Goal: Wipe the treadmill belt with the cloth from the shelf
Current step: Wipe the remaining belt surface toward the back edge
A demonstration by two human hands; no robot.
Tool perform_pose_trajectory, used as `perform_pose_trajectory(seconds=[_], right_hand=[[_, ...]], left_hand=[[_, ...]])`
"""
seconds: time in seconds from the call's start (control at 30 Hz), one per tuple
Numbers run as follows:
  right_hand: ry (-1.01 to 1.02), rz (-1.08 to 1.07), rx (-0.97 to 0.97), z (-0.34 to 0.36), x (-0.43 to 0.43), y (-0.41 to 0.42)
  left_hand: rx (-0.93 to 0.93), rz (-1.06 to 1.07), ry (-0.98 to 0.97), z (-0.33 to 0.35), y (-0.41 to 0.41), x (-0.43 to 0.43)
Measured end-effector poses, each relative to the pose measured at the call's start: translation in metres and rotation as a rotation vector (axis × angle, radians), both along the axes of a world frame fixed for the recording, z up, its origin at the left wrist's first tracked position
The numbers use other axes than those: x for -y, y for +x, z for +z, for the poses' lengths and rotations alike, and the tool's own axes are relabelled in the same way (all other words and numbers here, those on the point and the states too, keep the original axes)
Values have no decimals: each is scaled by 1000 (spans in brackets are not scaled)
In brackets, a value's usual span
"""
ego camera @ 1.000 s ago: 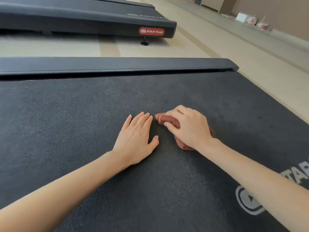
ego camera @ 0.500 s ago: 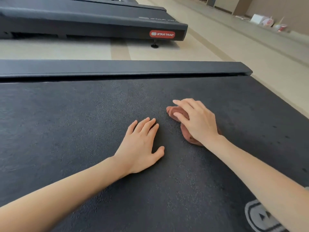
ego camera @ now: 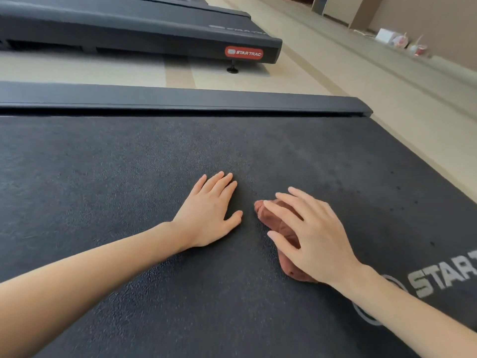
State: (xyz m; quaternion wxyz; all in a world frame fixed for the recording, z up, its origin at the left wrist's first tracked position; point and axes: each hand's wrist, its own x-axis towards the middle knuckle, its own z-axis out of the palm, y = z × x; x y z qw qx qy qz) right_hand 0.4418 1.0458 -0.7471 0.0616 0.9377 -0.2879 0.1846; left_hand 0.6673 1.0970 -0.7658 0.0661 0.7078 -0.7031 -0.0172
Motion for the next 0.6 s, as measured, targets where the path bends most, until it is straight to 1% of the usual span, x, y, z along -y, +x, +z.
perform_pose_trajectory(seconds=[0.1,0.17,0.33,0.43,0.6], right_hand=[[14,109,94,-4,18,16],[33,114,144,-4,31,29],[147,-24,154,3,85,78],[145,-138,123,1,113,94],[121,-171,95,-1,97,87]], left_hand=[[-11,4,-19,-1,-1,1],[-27,3,-29,-2,-1,1],[-73,-1,-88,-4,0,4],[-72,-9,-71,-2,0,3],[-53,-2,-40,0,1,2]])
